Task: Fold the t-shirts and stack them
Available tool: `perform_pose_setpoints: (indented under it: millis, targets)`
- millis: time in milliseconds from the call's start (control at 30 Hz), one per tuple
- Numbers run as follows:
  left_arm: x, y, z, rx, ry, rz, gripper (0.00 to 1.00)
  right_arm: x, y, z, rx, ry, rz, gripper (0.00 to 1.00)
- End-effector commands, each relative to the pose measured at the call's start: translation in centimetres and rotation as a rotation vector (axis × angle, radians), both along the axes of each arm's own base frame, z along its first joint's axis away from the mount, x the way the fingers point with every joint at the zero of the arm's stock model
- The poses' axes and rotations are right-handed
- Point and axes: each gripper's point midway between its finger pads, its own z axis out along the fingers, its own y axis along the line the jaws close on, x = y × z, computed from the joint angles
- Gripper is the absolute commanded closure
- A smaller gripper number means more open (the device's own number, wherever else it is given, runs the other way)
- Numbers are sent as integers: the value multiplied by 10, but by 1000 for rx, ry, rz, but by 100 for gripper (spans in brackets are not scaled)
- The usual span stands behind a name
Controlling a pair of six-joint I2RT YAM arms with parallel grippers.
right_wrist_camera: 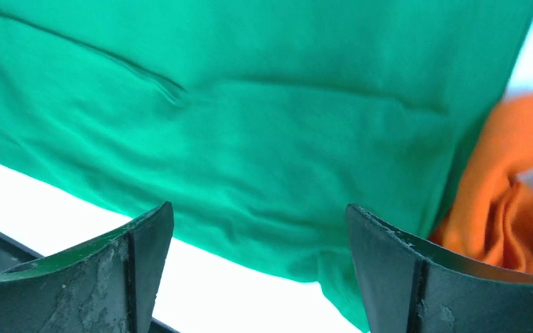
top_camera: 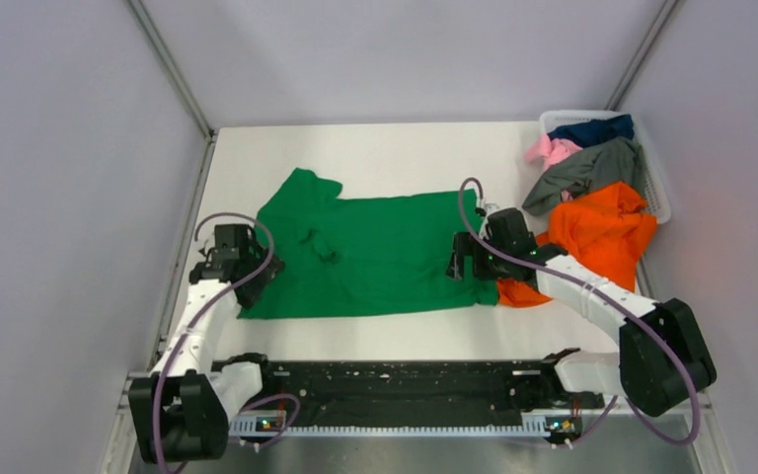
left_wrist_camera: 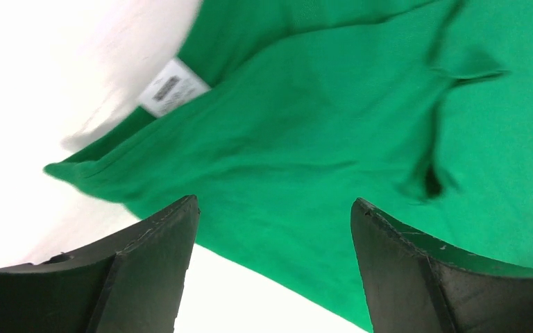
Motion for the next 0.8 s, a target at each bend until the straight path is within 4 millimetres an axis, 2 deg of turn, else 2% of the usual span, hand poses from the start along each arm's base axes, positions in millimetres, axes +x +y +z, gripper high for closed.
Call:
perform_pose_setpoints:
  millis: [0,67,200,300,400,500,567,667,767]
  targets:
    - [36,-16,47,-33,-157,-101,14,44,48,71,156,-245,112,2]
    - [49,-31,51,-102,-208,-155,14,47,81,85,157,-333,218,1]
    - [67,-49,40,-203,-211,-192,14,49,170,112,111,-541,552,1]
    - [69,-48,23,-204,-171,-186,14,57,224,112,64,-692,770,1]
    - [67,-46,10,-195,-153,-177,14,58,269,103,52,-759,919,1]
    - [61,-39,-5,-168,-121,-147,14,63,303,79,25,-791,1013,1]
    - [53,-32,-15,-136,-71,-112,14,64,318,61,5,-779,1054,1]
    - [45,-24,-26,-104,-21,-76,14,71,332,35,-36,-752,1074,1]
    - [41,-23,-32,-103,-6,-67,14,95,336,19,-120,-750,1006,2]
